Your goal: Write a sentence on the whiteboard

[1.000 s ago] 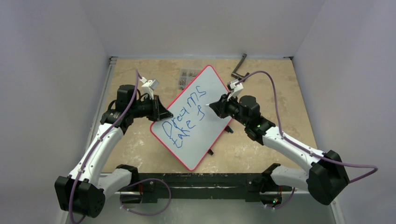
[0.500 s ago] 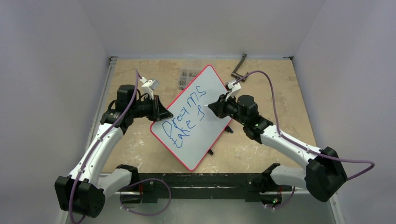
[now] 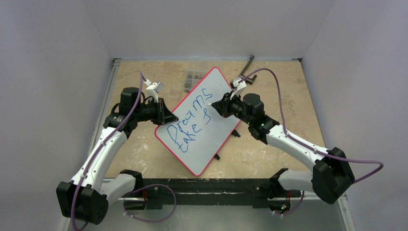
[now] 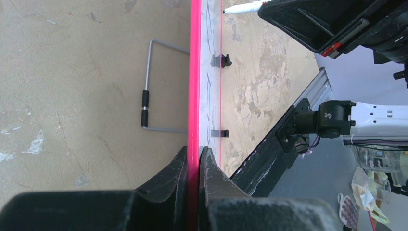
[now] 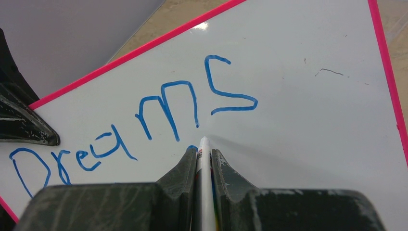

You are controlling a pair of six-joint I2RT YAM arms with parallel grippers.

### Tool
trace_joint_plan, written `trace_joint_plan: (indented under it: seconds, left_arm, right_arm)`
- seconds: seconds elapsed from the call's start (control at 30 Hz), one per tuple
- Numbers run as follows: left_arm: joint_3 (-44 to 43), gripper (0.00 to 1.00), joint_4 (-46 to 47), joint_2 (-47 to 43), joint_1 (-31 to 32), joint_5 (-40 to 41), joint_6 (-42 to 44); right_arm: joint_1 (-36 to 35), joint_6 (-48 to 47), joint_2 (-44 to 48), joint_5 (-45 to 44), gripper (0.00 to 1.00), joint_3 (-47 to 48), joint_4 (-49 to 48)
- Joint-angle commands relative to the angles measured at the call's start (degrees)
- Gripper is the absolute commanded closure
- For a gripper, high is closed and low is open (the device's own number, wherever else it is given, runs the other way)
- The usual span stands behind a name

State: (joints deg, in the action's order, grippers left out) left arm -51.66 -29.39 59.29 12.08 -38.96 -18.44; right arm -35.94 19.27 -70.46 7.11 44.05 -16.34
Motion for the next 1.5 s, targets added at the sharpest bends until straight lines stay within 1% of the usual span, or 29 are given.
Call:
trace_joint_plan:
  seconds: [0.0, 0.2, 0.47, 1.0, 1.17, 1.47]
  left_arm:
    - [0.2, 1.00, -1.7, 0.4, 0.4, 6.6, 7.5]
    - [0.2, 1.00, -1.7, 0.3, 0.5, 6.6, 7.5]
    - [0.2, 1.00, -1.7, 0.3, 0.4, 6.5, 7.5]
    - [0.1, 1.00, -1.6, 0.2, 0.4, 6.4, 7.4]
    - [0.2, 1.00, -1.6, 0.2, 0.4, 6.5, 7.5]
    - [0.2, 1.00, -1.6, 0.1, 0.5, 6.4, 7.4]
  right_arm:
    - [0.2, 0.1, -1.1, 0.9, 1.00, 3.2, -3.3]
    - [0.2, 0.2, -2.6, 0.9, 1.00, 3.3, -3.5]
    - [0.2, 0.2, -2.5, 0.9, 1.00, 0.4, -3.4]
    - [0.2, 1.1, 2.6, -0.9, 1.00, -7.2, -2.4]
    - [0.2, 0.7, 2.9, -3.1, 1.00, -6.0, -1.1]
    - [0.2, -1.9, 1.6, -5.2, 1.00, 0.8, 2.5]
